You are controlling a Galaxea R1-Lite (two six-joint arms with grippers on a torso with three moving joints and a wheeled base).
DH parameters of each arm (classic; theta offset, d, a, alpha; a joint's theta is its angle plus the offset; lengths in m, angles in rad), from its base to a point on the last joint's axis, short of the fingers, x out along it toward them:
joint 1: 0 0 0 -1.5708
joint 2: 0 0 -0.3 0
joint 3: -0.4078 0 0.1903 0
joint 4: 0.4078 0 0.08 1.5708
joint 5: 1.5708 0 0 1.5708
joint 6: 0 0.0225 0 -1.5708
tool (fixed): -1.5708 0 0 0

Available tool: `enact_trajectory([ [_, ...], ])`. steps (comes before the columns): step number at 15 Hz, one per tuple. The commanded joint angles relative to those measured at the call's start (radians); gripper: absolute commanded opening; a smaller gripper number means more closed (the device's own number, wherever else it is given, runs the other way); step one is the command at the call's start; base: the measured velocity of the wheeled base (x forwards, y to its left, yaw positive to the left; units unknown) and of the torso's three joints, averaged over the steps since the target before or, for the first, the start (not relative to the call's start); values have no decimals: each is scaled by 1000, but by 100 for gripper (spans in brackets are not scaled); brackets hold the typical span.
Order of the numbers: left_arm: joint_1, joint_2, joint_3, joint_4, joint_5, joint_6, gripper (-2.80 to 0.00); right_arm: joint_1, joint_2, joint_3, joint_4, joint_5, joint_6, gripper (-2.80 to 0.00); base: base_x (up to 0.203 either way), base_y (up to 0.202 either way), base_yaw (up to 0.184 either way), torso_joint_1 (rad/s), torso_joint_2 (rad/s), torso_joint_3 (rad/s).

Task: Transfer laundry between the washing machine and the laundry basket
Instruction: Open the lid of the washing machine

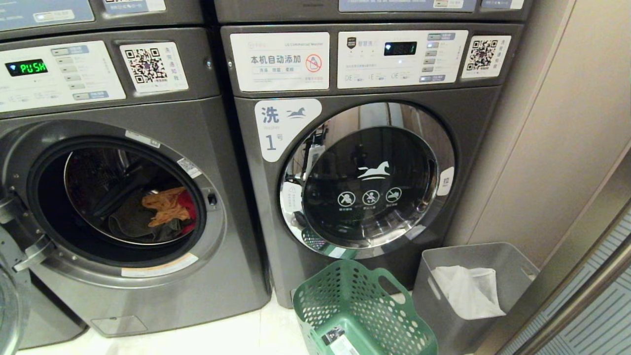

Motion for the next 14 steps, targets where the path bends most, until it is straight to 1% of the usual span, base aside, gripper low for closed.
enact_trajectory([
  [1, -221, -207, 77, -5, -83, 5, -280, 0, 1, 0, -1, 0, 0, -280, 0, 0, 0, 0, 0, 0],
  [2, -351, -289, 129, 1, -121, 8, -280, 0, 1, 0, -1, 0, 0, -280, 0, 0, 0, 0, 0, 0],
  [3, -471, -361, 182, 13, -144, 9, -280, 1, 1, 0, -1, 0, 0, -280, 0, 0, 0, 0, 0, 0],
  [4, -600, -432, 242, 33, -160, 10, -280, 1, 1, 0, 0, 0, 0, -280, 0, 0, 0, 0, 0, 0],
  [5, -733, -501, 326, 52, -174, 5, -280, 1, 1, 0, -1, 0, 0, -280, 0, 0, 0, 0, 0, 0],
  [6, -829, -555, 425, 65, -183, -10, -280, 0, 1, 0, 0, 0, 0, -280, 0, 0, 0, 0, 0, 0],
  [7, -893, -610, 521, 80, -190, -32, -280, 0, 1, 0, -1, 0, 0, -280, 0, 0, 0, 0, 0, 0],
  [8, -930, -656, 611, 90, -197, -62, -280, 0, 1, 0, -1, 0, 0, -280, 0, 0, 0, 0, 0, 0],
  [9, -950, -698, 685, 96, -210, -101, -280, 1, 1, 0, -1, 0, 0, -280, 0, 0, 0, 0, 0, 0],
  [10, -956, -754, 728, 100, -243, -126, -280, 0, 1, 0, -1, 0, 0, -280, 0, 0, 0, 0, 0, 0],
  [11, -941, -821, 766, 107, -308, -136, -280, 0, 1, 0, -1, 0, 0, -280, 0, 0, 0, 0, 0, 0],
  [12, -909, -899, 788, 130, -400, -129, -280, 0, 1, 0, -1, 0, 0, -280, 0, 0, 0, 0, 0, 0],
  [14, -814, -1057, 807, 241, -591, -95, -280, 1, 1, 0, 0, 0, 0, -280, 0, 0, 0, 0, 0, 0],
])
